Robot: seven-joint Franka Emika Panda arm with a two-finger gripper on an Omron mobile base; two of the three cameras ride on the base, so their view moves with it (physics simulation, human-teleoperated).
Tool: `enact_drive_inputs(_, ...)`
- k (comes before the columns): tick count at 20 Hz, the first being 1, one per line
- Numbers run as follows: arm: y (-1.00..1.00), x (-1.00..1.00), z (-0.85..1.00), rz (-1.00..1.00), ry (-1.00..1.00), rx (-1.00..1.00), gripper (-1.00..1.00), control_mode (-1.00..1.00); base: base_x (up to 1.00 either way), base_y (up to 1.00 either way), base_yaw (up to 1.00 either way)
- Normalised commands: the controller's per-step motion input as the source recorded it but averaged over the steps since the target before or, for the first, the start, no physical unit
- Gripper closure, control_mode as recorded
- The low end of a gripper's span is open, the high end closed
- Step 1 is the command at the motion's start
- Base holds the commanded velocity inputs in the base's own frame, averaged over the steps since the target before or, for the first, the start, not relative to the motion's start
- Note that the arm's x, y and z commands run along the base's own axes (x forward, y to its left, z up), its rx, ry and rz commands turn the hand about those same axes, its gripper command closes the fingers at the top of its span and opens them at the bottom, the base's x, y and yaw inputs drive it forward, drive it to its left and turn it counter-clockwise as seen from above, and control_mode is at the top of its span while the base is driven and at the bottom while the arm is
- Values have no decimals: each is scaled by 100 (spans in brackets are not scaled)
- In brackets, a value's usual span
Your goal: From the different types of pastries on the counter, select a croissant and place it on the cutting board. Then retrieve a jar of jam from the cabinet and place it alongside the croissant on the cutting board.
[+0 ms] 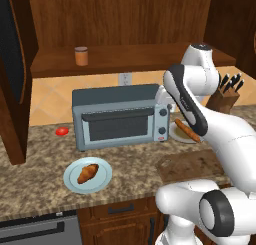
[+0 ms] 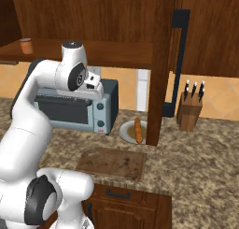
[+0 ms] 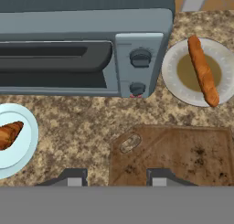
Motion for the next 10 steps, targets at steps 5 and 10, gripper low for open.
enact_drive_inputs(5, 0, -11, -6, 0, 0, 1, -100, -100, 0, 0, 0)
enact_drive_inputs(10, 5, -32, -19, 0, 0, 1, -100, -100, 0, 0, 0)
